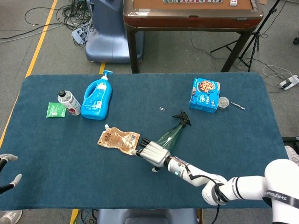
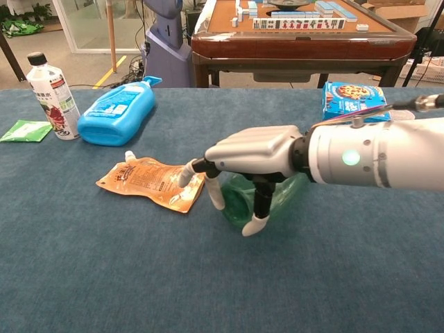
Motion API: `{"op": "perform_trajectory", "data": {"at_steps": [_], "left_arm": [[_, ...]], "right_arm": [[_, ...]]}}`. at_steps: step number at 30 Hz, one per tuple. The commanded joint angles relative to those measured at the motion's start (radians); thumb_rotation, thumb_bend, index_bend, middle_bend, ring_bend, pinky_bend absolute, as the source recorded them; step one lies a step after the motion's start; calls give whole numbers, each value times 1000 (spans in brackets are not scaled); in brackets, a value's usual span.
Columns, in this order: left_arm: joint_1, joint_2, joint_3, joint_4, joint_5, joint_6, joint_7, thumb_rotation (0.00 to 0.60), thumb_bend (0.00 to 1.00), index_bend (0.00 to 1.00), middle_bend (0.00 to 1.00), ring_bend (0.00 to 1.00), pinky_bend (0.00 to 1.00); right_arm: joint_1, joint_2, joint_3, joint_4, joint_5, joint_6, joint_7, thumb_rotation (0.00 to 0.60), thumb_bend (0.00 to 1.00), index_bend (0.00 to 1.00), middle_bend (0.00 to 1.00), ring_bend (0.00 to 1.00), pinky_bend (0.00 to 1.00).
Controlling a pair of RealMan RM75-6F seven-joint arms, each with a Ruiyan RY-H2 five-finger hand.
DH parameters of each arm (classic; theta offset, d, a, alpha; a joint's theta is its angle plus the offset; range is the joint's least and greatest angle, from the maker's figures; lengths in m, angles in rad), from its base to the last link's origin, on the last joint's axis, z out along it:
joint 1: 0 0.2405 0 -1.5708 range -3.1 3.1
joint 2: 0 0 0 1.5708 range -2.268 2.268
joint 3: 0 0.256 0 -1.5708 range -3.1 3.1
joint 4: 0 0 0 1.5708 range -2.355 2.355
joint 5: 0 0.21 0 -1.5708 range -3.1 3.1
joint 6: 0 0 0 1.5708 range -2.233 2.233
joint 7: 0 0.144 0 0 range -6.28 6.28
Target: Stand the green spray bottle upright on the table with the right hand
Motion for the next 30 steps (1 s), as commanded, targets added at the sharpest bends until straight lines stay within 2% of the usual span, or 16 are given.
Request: {"op": "perform_trajectory", "data": {"at_steps": [1, 6, 9, 11, 16, 18, 23, 30], "left_arm": [[0, 0, -1, 1, -3, 0, 0, 600, 255, 359, 310, 292, 162], [-3, -2, -3, 1, -3, -4, 1, 600, 255, 359, 310, 292, 162], [-6, -3, -3, -3, -1, -7, 6, 600, 255, 359, 310, 292, 162], [-9, -4, -5, -7, 0, -8, 12, 600, 255, 359, 310, 292, 162], [-10, -4, -4, -16, 4, -8, 21, 600, 255, 359, 310, 292, 162], [-8, -2, -4, -15, 0, -8, 20, 600, 255, 359, 310, 292, 162], [-6, -1, -5, -6, -9, -9, 9, 600, 255, 359, 310, 292, 162], [-11, -8, -4, 10, -9, -20, -2, 600, 255, 359, 310, 292, 162]], "right_arm": [[-38, 49, -37, -21, -53, 26, 32, 600, 36, 200, 459, 126, 81], [-81, 119, -74, -24, -89, 46, 63, 600, 46, 220, 466, 135, 81], [-95, 143, -77, -18, -87, 49, 75, 600, 46, 237, 460, 135, 81], [-100, 148, -66, -20, -84, 53, 96, 600, 46, 237, 417, 135, 81], [-112, 155, -12, -40, -97, 84, 179, 600, 45, 230, 224, 135, 81], [-118, 168, 3, -51, -103, 101, 197, 600, 46, 215, 193, 135, 81], [-144, 244, 27, -80, -65, 130, 204, 600, 46, 165, 194, 135, 81], [-193, 369, 44, -86, 53, 137, 225, 600, 81, 90, 253, 135, 81]]}}
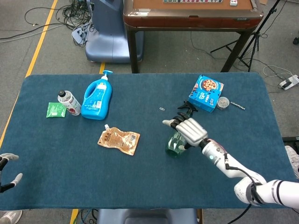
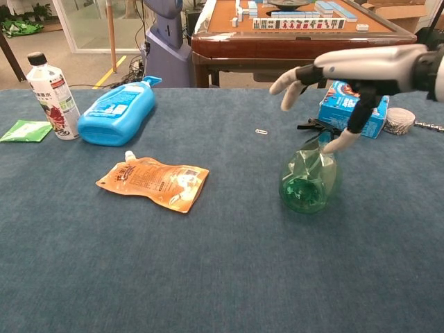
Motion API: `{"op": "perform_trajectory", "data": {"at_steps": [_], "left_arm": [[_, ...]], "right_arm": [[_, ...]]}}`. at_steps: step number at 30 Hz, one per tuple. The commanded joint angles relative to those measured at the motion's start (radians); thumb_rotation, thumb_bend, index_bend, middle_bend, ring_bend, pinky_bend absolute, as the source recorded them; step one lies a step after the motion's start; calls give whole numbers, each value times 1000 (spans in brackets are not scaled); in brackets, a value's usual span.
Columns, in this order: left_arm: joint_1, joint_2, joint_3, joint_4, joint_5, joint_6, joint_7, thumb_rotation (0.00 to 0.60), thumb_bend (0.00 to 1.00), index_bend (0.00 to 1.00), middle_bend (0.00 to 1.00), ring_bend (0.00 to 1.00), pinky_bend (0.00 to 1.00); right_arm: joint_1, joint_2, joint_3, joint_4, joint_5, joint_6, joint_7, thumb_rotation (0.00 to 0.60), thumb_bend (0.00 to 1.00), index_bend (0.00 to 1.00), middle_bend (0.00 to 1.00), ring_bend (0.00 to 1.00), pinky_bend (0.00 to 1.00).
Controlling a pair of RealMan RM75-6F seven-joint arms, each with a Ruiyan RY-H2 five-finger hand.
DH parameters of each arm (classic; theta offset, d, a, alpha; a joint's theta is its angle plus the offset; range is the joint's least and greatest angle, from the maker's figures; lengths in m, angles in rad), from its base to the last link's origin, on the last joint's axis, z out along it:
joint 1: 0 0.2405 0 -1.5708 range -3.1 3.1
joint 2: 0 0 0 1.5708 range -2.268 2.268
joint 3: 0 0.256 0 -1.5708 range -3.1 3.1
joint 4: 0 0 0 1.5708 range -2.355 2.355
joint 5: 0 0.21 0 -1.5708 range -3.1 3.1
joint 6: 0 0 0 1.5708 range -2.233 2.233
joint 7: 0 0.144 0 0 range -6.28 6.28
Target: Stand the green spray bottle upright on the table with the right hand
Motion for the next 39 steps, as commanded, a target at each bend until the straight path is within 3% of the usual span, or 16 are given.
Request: {"op": "perform_trajectory", "data": {"at_steps": [1, 5, 11, 16, 24, 39], "left_arm": [[-3, -3, 0, 3, 1, -3, -3, 600, 255, 359, 310, 292, 162], [-7, -7, 2, 5, 4, -10, -1, 600, 255, 359, 310, 292, 162], [-12, -12, 6, 0, 12, -17, 9, 600, 255, 359, 310, 292, 162], [-10, -13, 8, -5, 12, -15, 15, 600, 255, 359, 310, 292, 162], [-6, -9, 12, -12, 14, -10, 19, 600, 256, 359, 310, 292, 162], [-2, 5, 15, -41, 24, 2, 39, 600, 255, 359, 310, 292, 162]], "right_arm": [[-29, 63, 7, 0, 62, -10, 23, 600, 99, 76, 262, 135, 81], [-41, 100, 0, 21, 102, -51, 47, 600, 245, 11, 306, 135, 81], [-42, 80, -23, 103, 162, -144, 66, 600, 492, 0, 313, 135, 81], [-33, 21, -24, 189, 216, -201, 84, 600, 589, 0, 314, 135, 81], [-8, -79, -16, 331, 283, -265, 94, 600, 619, 0, 277, 109, 81], [67, -205, 42, 447, 304, -333, 109, 600, 619, 0, 250, 83, 79]]}}
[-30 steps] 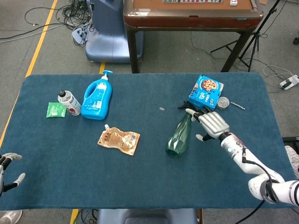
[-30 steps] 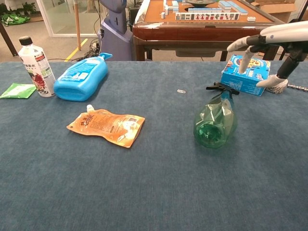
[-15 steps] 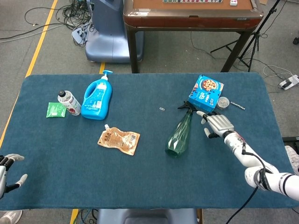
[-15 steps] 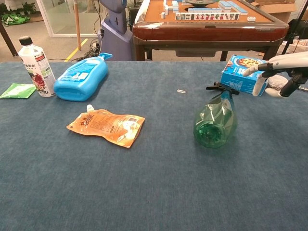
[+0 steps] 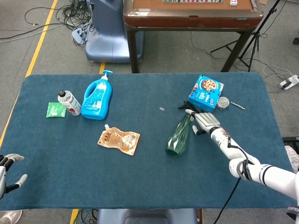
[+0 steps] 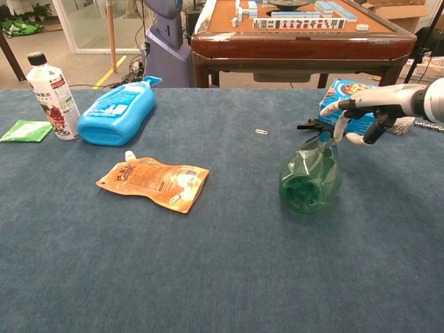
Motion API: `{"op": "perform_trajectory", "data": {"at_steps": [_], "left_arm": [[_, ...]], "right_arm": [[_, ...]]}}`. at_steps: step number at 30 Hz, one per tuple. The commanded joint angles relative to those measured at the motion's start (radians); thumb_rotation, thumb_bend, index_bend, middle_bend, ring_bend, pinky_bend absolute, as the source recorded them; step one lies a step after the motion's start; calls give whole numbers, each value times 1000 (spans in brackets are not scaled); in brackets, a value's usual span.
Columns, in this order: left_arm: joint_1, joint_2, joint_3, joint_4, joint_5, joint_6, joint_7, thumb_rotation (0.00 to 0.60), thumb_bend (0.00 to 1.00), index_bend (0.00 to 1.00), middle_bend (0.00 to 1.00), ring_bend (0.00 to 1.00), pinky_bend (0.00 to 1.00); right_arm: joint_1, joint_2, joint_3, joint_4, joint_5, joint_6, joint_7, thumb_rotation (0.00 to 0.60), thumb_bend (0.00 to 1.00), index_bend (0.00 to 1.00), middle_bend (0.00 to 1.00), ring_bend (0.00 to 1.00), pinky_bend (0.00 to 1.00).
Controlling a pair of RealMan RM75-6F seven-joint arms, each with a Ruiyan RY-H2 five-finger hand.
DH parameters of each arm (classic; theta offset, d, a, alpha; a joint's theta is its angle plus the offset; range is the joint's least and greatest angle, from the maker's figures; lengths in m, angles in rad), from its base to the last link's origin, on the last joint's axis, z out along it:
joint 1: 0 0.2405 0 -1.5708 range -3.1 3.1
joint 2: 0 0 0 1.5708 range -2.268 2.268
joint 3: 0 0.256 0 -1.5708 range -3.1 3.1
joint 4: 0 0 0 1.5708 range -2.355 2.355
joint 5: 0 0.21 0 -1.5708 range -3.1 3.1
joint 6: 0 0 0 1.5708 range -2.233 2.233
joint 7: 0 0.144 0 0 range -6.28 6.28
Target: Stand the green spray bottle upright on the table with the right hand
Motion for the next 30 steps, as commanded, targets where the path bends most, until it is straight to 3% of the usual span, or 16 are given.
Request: {"op": "perform_trajectory", "data": {"at_steps": [1, 17, 24, 30], "left_arm": [[1, 2, 0, -4, 0, 2, 2, 600, 255, 359, 310, 292, 162], [3, 3, 3, -6, -7, -4, 10, 600, 255, 359, 310, 292, 162], [2, -2, 0, 12, -12, -5, -10, 600, 255, 359, 310, 292, 162], [-1, -6, 2, 14, 6, -1, -16, 600, 255, 359, 310, 292, 162]], "right_arm": [[21, -21, 14, 16, -3, -13, 1, 600, 615, 0, 249, 82, 79], [142, -112, 68, -16, -21, -58, -11, 600, 576, 0, 249, 82, 78], [98, -19, 94, -216, -166, 73, -9, 600, 482, 0, 263, 82, 78], [59, 55, 59, -370, -311, 140, -36, 600, 451, 0, 315, 82, 78]]}}
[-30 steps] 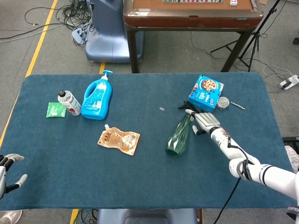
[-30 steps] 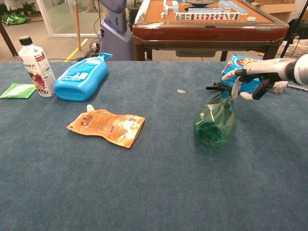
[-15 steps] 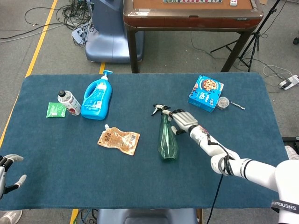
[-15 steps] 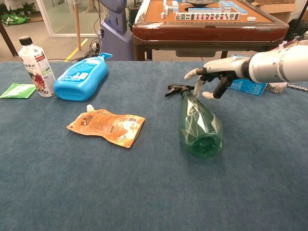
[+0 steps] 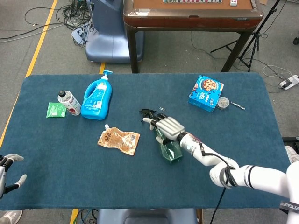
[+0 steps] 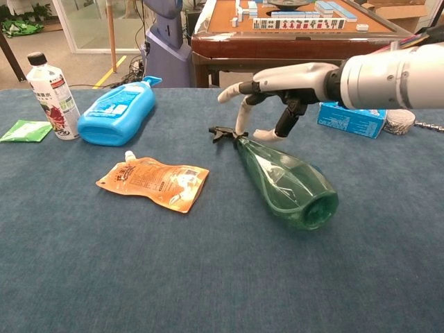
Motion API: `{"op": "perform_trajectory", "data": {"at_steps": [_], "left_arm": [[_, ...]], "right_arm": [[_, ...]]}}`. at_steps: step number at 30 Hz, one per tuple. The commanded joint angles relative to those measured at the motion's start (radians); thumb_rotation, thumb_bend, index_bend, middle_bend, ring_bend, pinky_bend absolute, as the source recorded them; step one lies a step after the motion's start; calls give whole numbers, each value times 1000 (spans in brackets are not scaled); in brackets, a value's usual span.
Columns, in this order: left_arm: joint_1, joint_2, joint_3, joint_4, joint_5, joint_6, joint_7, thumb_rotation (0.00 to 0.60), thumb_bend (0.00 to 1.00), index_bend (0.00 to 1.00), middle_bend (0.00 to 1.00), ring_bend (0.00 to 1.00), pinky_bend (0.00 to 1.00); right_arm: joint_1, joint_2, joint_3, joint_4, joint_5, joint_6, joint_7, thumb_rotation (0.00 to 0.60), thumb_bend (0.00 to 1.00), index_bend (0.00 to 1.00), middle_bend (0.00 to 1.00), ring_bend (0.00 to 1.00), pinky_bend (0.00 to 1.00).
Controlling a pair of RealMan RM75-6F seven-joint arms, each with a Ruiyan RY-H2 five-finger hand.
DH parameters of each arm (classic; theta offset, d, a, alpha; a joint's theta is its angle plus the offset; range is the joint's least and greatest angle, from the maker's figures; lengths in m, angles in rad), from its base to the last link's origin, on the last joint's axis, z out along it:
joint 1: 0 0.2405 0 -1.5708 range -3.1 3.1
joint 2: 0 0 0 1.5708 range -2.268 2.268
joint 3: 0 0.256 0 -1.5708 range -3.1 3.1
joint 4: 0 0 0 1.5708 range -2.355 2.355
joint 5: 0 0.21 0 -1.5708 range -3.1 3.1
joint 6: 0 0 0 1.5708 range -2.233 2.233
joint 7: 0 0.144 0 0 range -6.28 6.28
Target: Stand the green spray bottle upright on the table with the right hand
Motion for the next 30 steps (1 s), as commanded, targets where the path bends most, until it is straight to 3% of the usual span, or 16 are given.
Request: {"op": "perform_trajectory", "data": {"at_steps": [1, 7, 14, 20, 30], "left_arm": [[0, 1, 3, -1, 7, 2, -1, 600, 255, 359, 310, 292, 162], [6, 2, 6, 1, 6, 7, -5, 600, 255, 359, 310, 292, 162], [6, 2, 12, -1, 21, 8, -7, 600, 255, 361, 310, 292, 162], [9, 4, 16, 2, 22, 8, -13, 600, 255, 361, 310, 292, 162], [7, 2, 14, 7, 22, 5, -17, 600, 255, 361, 310, 292, 162]], "right_arm": [[-35, 59, -32, -105, -113, 52, -20, 600, 447, 0, 318, 82, 78], [-57, 78, -95, -163, -250, 68, -33, 600, 437, 0, 349, 82, 78], [-53, 72, -155, -168, -334, 42, -66, 600, 425, 0, 377, 82, 78], [-68, 79, -198, -143, -361, 54, -164, 600, 425, 0, 429, 82, 78], [-93, 162, -237, -109, -358, 51, -194, 600, 426, 0, 476, 82, 78]]}}
